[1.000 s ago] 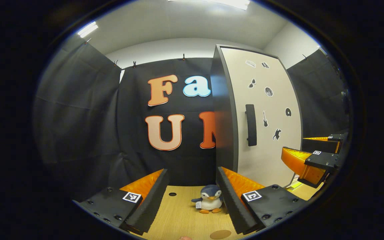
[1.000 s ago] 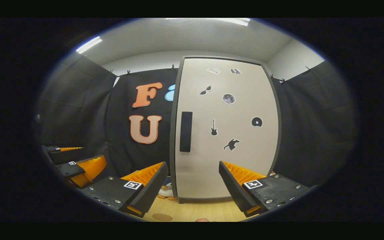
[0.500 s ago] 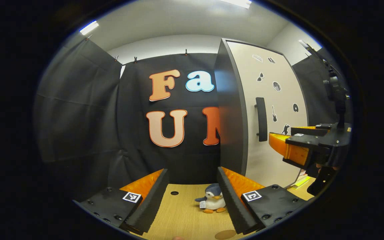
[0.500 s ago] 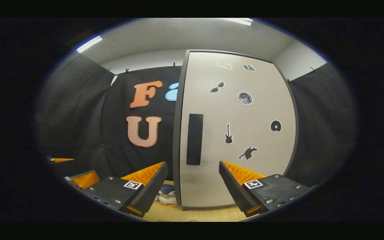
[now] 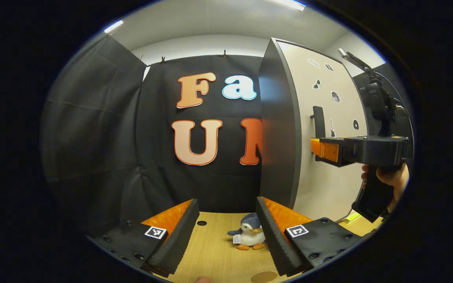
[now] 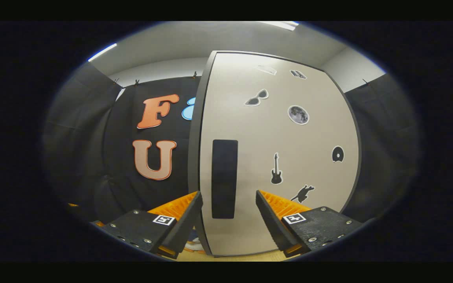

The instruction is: Open the cabinet door with the right hand, grasp the bottle in the cabinet with the left hand and place it on the coaster, then close the cabinet door with the right hand.

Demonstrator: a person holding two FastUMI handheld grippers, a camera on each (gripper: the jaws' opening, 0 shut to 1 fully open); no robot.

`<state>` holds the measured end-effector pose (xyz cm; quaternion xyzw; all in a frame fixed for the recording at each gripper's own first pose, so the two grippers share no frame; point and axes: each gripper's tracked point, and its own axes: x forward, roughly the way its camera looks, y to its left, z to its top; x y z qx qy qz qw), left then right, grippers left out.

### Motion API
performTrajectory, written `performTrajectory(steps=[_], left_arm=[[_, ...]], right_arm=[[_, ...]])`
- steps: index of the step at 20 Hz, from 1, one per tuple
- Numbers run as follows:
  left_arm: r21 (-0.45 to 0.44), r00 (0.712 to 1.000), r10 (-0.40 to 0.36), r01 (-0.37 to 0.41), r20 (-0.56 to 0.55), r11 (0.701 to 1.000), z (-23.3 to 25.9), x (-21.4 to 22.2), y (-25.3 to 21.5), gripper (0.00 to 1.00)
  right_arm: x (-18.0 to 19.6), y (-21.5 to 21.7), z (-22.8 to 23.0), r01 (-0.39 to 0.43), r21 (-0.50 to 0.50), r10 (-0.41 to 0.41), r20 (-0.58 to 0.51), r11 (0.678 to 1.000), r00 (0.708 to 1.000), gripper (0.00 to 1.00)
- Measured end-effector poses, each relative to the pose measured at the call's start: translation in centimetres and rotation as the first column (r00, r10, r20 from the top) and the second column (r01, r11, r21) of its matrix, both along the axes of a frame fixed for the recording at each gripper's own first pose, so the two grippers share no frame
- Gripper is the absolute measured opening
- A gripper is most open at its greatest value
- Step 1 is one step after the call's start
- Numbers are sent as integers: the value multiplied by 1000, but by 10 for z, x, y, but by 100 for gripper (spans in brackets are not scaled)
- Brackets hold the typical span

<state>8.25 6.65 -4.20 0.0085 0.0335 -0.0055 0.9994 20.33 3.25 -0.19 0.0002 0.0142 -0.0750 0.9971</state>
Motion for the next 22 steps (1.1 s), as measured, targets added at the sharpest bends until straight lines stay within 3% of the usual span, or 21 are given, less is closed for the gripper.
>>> performTrajectory(steps=[5, 10, 16, 22], left_arm=[[1, 1000, 20, -20, -12, 1000, -6, 4, 12, 95], [6, 1000, 31, -31, -6, 1000, -5, 5, 17, 95], [7, 999, 30, -30, -15, 1000, -8, 0, 19, 95], [9, 999, 25, -25, -22, 1000, -11, 17, 28, 95]], right_arm=[[18, -2, -6, 18, 28, -18, -17, 999, 1000, 64], [20, 4, -7, 12, 75, -10, -22, 997, 1000, 36], [16, 3, -6, 34, 109, -33, -10, 993, 999, 23], [0, -1, -3, 64, 94, -67, 29, 994, 997, 21]])
